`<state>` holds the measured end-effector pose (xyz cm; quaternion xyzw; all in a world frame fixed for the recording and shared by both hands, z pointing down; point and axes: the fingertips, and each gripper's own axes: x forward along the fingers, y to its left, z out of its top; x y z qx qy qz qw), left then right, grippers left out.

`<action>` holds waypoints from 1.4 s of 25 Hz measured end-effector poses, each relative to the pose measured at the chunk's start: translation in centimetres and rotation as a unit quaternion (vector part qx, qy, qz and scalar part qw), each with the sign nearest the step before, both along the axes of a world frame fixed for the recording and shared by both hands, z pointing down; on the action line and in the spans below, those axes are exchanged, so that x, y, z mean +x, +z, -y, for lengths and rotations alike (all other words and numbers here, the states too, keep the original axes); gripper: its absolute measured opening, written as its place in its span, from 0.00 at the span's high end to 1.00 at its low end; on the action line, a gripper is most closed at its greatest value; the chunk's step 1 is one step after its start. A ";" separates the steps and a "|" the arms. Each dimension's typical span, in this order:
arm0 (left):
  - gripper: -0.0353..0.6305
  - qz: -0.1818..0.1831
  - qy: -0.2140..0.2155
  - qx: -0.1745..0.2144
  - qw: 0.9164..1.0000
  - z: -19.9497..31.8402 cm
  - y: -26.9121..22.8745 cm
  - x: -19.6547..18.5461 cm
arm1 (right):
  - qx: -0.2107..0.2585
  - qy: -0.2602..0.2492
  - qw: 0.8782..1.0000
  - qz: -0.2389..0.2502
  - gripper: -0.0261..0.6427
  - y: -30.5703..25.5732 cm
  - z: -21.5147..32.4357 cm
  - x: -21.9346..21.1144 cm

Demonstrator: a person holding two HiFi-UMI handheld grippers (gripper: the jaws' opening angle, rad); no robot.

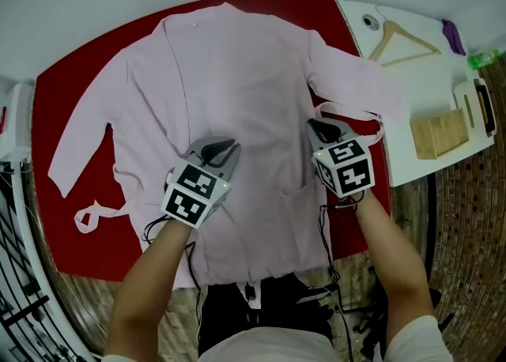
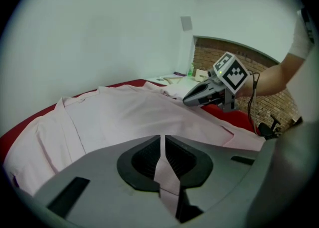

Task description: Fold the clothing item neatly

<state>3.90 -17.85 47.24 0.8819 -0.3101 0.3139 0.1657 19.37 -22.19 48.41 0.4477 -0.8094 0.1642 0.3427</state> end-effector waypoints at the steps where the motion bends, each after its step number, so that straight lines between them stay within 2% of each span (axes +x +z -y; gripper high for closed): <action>1: 0.90 0.005 0.009 -0.008 1.000 -0.6 0.5 0.2 | -0.006 -0.002 1.000 -0.004 0.93 0.6 -0.4 0.0; 4: 0.92 0.028 0.027 -0.038 0.999 -1.7 2.5 -0.1 | -0.013 -0.008 1.000 -0.024 0.93 1.9 -0.8 0.4; 8: 0.93 0.046 0.017 -0.065 0.997 -2.3 4.6 -1.9 | -0.012 -0.016 0.999 -0.028 0.93 2.3 -0.7 1.3; 11: 0.94 0.050 0.014 -0.061 0.997 -2.3 4.7 -2.2 | -0.003 -0.006 0.999 -0.040 0.93 2.2 -0.3 2.5; 14: 0.94 0.053 0.010 -0.055 0.997 -2.2 4.7 -2.2 | 0.004 0.035 0.996 -0.079 0.94 2.7 0.2 5.4; 17: 0.94 0.061 -0.001 -0.045 0.997 -2.2 4.5 -2.5 | -0.005 0.066 0.996 -0.057 0.94 2.7 0.0 6.9; 19: 0.93 0.061 -0.012 -0.036 0.997 -2.1 4.1 -2.6 | 0.004 0.064 0.997 -0.042 0.94 1.7 -0.3 6.7; 23: 0.93 0.043 -0.030 -0.020 0.998 -2.8 1.8 -2.5 | 0.029 0.030 0.999 -0.032 0.94 -0.6 -1.8 5.0; 28: 0.93 0.018 -0.046 0.003 0.999 -4.6 -1.7 -2.8 | 0.043 0.008 0.999 0.005 0.94 -3.6 -3.9 2.2; 31: 0.93 0.007 -0.064 0.004 0.998 -6.6 -2.4 -4.8 | 0.043 -0.018 0.999 0.020 0.93 -4.4 -5.4 -1.0; 35: 0.93 0.001 -0.096 -0.008 0.995 -8.9 -2.0 -9.4 | 0.028 -0.074 0.996 0.040 0.93 -4.1 -7.1 -7.6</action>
